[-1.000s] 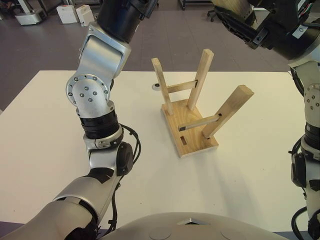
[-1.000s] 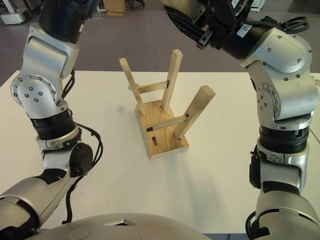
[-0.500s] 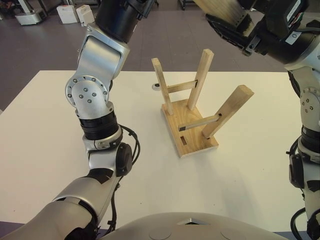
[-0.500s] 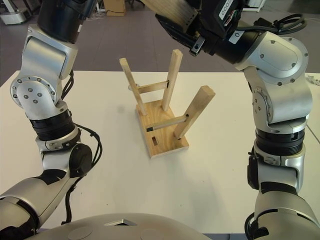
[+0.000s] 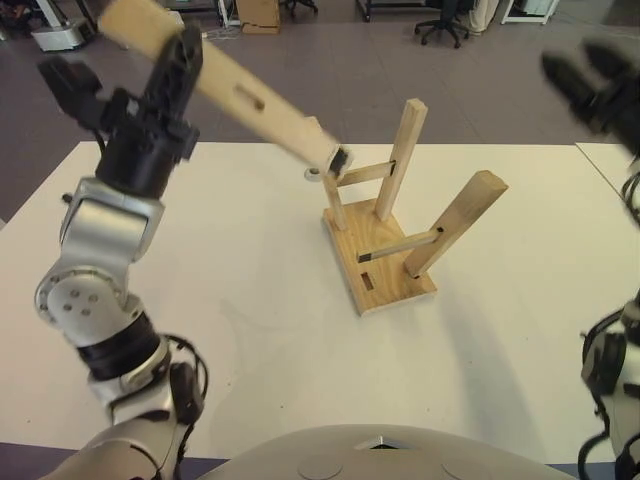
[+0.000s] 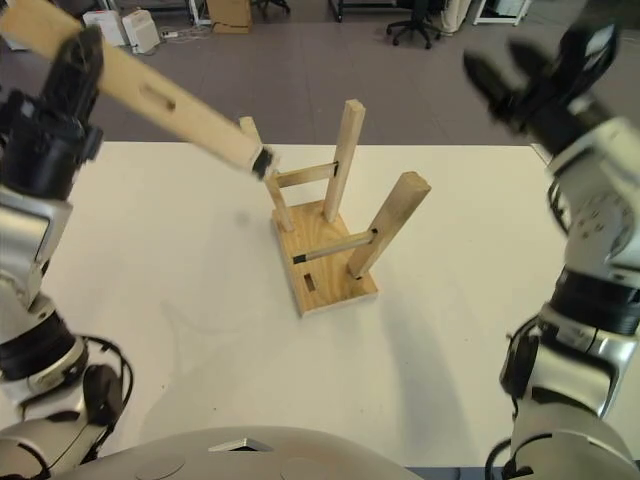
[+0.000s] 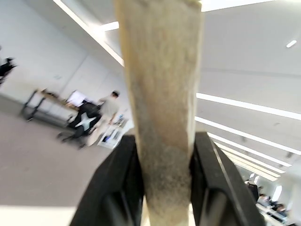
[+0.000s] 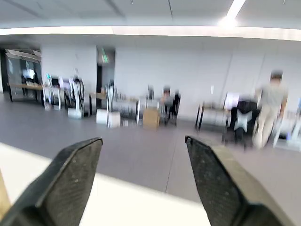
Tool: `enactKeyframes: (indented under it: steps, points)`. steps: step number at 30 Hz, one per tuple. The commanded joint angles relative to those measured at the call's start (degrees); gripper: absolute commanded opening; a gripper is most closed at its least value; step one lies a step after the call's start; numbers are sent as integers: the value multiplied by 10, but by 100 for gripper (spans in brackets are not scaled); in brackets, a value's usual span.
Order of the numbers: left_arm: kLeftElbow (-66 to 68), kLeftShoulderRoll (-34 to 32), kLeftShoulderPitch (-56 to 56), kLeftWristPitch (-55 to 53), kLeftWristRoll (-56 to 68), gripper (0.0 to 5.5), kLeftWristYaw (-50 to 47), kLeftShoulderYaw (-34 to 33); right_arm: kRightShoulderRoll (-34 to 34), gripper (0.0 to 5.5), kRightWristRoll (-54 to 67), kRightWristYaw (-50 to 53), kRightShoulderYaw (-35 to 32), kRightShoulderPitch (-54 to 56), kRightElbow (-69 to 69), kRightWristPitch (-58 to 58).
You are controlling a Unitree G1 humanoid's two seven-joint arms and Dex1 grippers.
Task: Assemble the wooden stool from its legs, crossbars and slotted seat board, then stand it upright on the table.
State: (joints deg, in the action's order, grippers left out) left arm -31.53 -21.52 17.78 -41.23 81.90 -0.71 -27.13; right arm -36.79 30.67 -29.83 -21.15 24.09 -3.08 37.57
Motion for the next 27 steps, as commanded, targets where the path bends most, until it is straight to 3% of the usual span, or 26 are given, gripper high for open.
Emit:
enactKeyframes:
  steps: [1,4,7,10,22,27]
  points:
    - [-45,-17,-115,-30,-82,102,-4,81,48,330,-97,-1,106,-120,94,-76]
    - [-60,29,-200,1,-154,102,-17,137,94,330,-150,-3,163,-169,165,-149]
    - [-55,119,-212,55,-125,102,-70,136,104,330,-189,-45,233,-213,139,-208]
    - [-47,154,-227,78,-141,102,-100,146,91,330,-212,-79,277,-236,97,-232]
    - [27,198,-258,197,-387,102,-72,223,77,330,-253,-99,321,-244,51,-269]
    - [7,182,-259,158,-454,102,-102,262,76,330,-237,-125,324,-258,3,-269]
